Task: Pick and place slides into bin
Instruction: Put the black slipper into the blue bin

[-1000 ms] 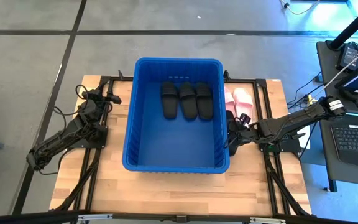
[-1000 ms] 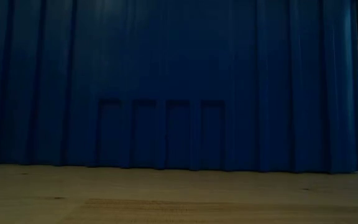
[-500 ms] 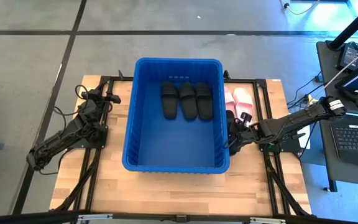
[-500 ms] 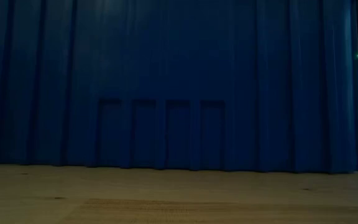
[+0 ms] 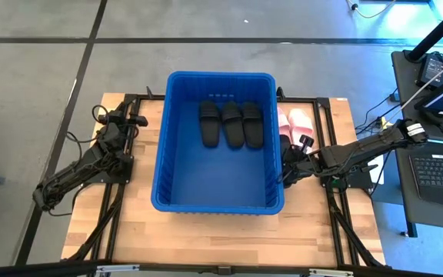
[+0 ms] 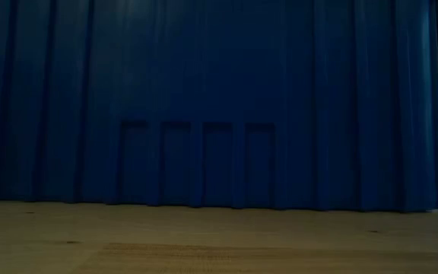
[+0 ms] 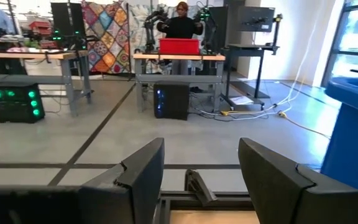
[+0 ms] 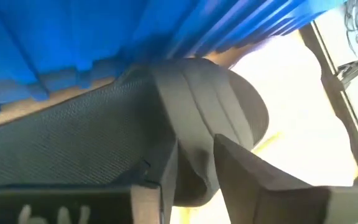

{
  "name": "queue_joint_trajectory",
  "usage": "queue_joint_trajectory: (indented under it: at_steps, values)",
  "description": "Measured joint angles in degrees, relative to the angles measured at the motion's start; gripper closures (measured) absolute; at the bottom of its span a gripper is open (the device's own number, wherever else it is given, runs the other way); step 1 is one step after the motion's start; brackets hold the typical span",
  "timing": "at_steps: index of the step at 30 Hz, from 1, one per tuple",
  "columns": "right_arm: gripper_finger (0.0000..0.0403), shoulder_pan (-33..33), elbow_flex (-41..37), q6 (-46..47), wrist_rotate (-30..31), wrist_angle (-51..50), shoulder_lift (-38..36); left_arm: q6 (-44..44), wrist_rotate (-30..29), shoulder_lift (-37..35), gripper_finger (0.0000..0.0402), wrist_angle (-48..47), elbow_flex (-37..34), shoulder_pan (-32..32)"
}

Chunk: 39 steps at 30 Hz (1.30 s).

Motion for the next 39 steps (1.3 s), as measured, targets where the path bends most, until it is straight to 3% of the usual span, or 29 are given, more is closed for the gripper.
queue_joint_trajectory:
  at_steps: [6, 13, 24, 32, 39]
  values:
    - [0.0318, 0.0, 0.01, -0.44, -0.49, 0.33, -0.02, 0.0, -2.81, 0.02, 0.02, -0.27, 0.0, 0.02]
    - [0.0322, 0.0, 0.05, -2.49, -6.99, 1.92, -0.02, 0.01, -3.51, 0.02, 0.02, -0.36, 0.0, 0.02]
    - [0.0319, 0.01, 0.23, 11.31, -9.99, -2.1, -0.13, 0.01, -3.51, 0.02, 0.02, -0.38, 0.0, 0.02]
    - [0.0241, 0.02, 0.23, 5.73, -10.77, -2.26, -0.13, -0.06, -3.49, 0.02, 0.02, -0.38, 0.0, 0.02]
    - [0.0179, 0.01, 0.19, 3.47, -15.63, 0.45, -0.09, -0.12, -3.49, 0.02, 0.02, -0.38, 0.0, 0.02]
